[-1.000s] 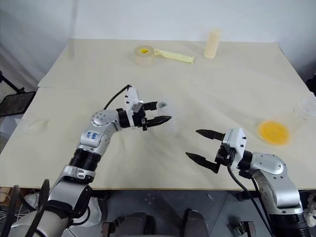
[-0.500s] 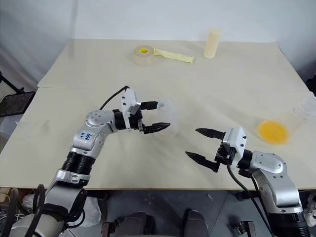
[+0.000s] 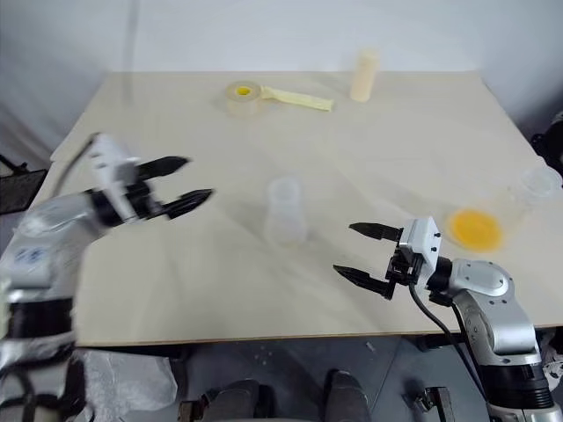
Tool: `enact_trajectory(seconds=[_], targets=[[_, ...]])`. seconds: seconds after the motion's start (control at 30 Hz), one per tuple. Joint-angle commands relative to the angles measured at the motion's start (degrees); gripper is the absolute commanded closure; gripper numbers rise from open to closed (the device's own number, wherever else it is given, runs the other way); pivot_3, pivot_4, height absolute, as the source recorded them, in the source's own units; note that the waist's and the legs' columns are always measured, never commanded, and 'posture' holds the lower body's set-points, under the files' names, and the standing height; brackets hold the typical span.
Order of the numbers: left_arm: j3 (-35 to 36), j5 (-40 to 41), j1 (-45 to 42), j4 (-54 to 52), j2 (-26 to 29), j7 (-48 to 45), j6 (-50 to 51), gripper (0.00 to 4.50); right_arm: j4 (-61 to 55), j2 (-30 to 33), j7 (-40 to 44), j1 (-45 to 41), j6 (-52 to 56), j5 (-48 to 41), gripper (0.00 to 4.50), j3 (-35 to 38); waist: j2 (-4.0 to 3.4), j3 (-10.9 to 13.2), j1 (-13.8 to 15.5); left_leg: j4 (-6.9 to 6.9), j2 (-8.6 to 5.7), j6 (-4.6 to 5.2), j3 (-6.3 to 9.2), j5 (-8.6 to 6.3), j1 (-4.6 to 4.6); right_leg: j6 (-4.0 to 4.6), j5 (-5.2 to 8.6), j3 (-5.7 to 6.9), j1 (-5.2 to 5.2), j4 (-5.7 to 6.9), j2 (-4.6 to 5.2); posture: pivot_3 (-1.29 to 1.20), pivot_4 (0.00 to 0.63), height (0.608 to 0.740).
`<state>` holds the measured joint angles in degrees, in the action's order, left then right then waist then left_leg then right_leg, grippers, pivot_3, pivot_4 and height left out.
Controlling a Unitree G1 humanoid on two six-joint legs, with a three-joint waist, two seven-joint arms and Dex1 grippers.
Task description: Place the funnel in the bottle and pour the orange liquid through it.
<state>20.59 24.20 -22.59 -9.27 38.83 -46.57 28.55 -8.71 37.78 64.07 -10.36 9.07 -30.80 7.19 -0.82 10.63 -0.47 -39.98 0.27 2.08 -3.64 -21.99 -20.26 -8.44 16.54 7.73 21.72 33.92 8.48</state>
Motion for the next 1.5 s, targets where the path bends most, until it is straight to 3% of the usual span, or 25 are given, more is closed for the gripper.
enact_trajectory(seconds=[0.03, 0.33, 0.57, 0.8, 1.07, 1.5], targets=[[10.8, 1.9, 10.4, -8.2, 0.1, 3.1, -0.9, 0.07, 0.9, 0.0, 1.9, -1.5, 0.4, -0.8, 0.0, -0.8, 0.0, 0.0, 0.3, -0.03, -0.01, 0.01, 0.01, 0.0, -0.03, 0.0, 0.0, -0.01, 0.0, -0.05, 0.01, 0.0, 0.15, 0.74], [31.6, 5.2, 36.7, -16.1, -10.6, 9.8, -5.3, 0.07, 6.3, -0.8, 7.2, -6.5, -0.2, -1.2, 0.0, -2.4, 0.1, 0.0, 1.5, -0.24, -0.07, 0.04, 0.1, -0.02, -0.04, 0.0, 0.0, -0.16, -0.17, -0.13, 0.1, 0.0, 0.15, 0.74], [35.4, 3.3, 42.0, -13.6, -16.9, 17.5, -12.8, 0.07, 12.5, -2.0, 10.8, -10.6, -2.5, 0.2, 0.0, -3.3, 0.14, 0.0, 2.0, -0.29, -0.07, 0.04, 0.06, -0.02, -0.03, 0.01, 0.01, -0.18, -0.21, -0.14, 0.11, 0.0, 0.15, 0.74], [28.0, -3.7, 32.0, -3.2, -12.7, 27.0, -15.1, 0.07, 14.7, -2.7, 11.7, -12.3, -3.5, 0.8, 0.0, -4.0, 0.14, 0.0, 2.0, -0.27, -0.1, 0.05, 0.05, -0.02, -0.01, 0.01, 0.01, -0.16, -0.17, -0.05, 0.11, 0.0, 0.15, 0.74], [21.9, -6.0, 19.0, 15.7, -5.6, 26.6, -20.4, 0.07, 12.0, -2.5, 10.1, -11.5, -2.5, 0.8, 0.0, -3.5, 0.22, 0.0, 1.3, -0.16, -0.11, 0.04, -0.04, -0.04, -0.01, 0.01, 0.0, -0.07, -0.04, 0.0, 0.09, 0.0, 0.15, 0.74], [20.1, -5.2, 12.5, 26.8, -2.1, 28.0, -21.2, 0.07, 7.0, -1.4, 7.3, -8.0, -0.7, 0.0, 0.0, -1.9, 0.25, -0.1, 0.5, -0.12, -0.12, 0.04, -0.02, -0.03, -0.01, 0.0, 0.0, 0.01, -0.05, 0.02, 0.1, 0.0, 0.15, 0.74]])
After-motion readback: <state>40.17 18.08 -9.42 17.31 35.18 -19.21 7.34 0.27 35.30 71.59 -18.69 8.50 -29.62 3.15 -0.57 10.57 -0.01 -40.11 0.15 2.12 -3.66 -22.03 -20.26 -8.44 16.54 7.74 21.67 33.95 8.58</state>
